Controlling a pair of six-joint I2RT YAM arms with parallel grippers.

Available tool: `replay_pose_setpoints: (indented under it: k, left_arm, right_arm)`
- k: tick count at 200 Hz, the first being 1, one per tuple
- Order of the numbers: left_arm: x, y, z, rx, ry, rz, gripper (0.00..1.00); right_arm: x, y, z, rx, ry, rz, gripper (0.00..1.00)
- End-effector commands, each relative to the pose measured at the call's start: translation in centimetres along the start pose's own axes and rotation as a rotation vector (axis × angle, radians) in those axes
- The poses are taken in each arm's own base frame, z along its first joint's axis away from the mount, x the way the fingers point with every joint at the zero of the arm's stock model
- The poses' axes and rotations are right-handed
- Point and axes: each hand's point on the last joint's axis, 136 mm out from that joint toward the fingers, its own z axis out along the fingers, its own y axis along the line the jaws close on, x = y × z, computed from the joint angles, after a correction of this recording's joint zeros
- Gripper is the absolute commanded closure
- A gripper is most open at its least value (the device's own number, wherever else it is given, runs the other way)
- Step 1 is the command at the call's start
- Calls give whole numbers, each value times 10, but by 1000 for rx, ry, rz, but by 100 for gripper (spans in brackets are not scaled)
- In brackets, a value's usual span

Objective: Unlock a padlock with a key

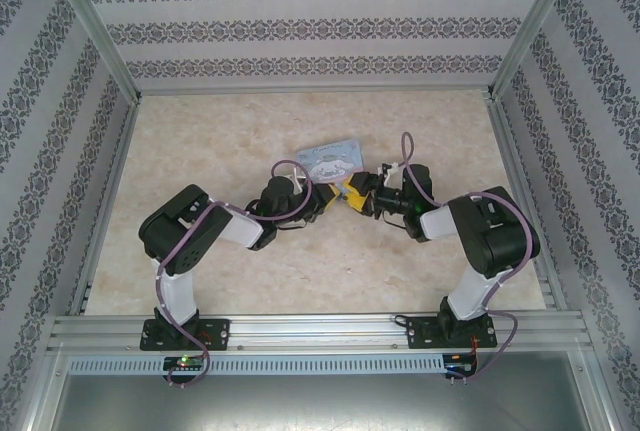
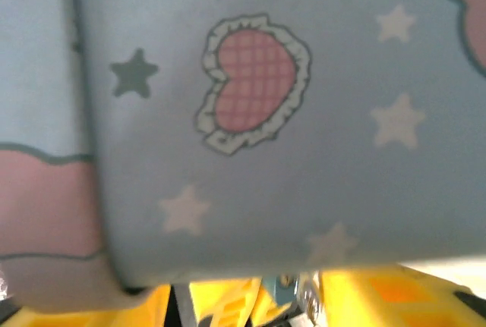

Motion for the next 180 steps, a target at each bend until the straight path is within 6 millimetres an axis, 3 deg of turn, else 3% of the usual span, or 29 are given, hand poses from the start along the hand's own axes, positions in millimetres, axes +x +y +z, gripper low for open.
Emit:
replay_pose_setpoints:
  k: [1,35,76,132,180]
  left_arm:
    - [1,11,0,-25,1,38,100]
    - [1,15,1,-45,12,47,100]
    - [2,18,3,-68,31,55,100]
    - [5,17,3,-82,60,63,100]
    - [10,13,5,-104,101,53,100]
  right_arm:
    - [6,-6,-13,9,-15,-51,39]
    - [20,-23,-30,61,-17,-67,35]
    - [29,-27,-43,189,-36,-204,35]
    - [30,-24,-58,611,-109,-712,36]
    - [26,-34,-53,867,-110,-1048,44]
